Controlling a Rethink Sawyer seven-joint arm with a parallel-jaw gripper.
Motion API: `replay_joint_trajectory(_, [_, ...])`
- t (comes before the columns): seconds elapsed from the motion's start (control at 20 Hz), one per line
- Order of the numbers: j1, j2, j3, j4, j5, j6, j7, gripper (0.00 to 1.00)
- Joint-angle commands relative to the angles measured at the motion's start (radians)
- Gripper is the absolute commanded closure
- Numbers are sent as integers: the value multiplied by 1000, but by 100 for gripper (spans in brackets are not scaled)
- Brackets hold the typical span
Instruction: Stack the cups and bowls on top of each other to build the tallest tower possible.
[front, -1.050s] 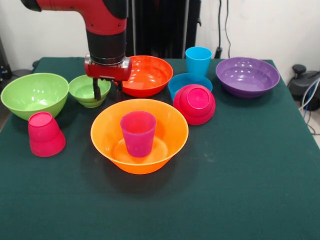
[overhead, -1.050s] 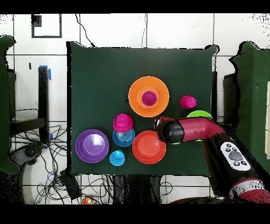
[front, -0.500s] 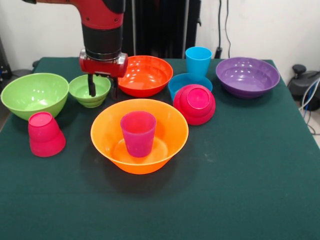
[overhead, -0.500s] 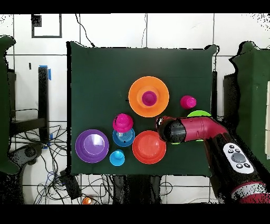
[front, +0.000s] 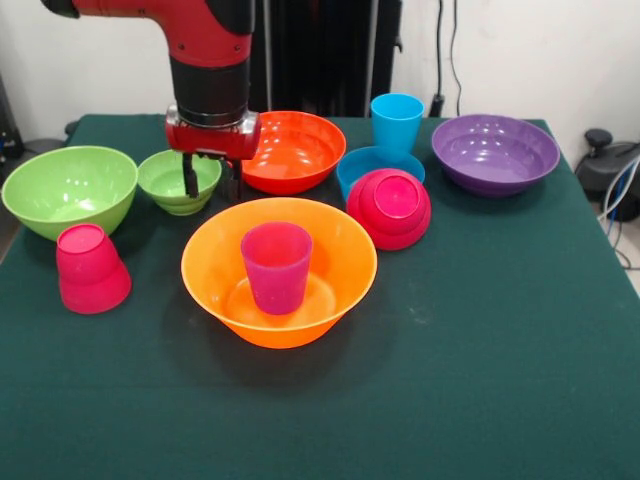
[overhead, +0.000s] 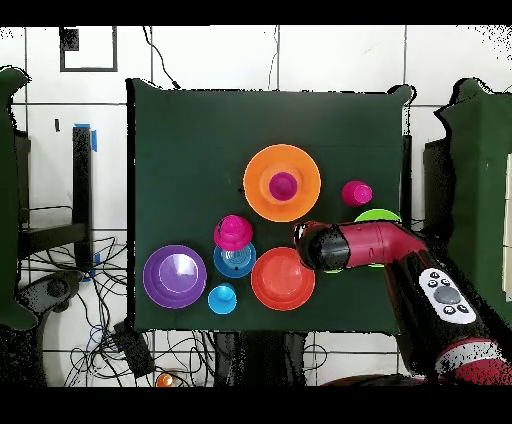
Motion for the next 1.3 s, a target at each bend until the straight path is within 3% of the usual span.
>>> replay_joint_trajectory(0.05, [52, 107, 22, -63, -113, -51, -94, 0])
replay_joint_trajectory(0.3, [66, 124, 5, -82, -117, -32, -72, 0])
replay_joint_trajectory(0.4, [80, 115, -19, -80, -98, 40, -72, 0])
replay_joint_trajectory(0.6, [66, 79, -31, -31, -94, 56, -105, 0])
replay_joint_trajectory(1.0, [-9, -114, 62, 117, 36, 168, -192, 0])
replay_joint_trajectory(1.3, [-92, -201, 144, 206, 66, 148, -246, 0])
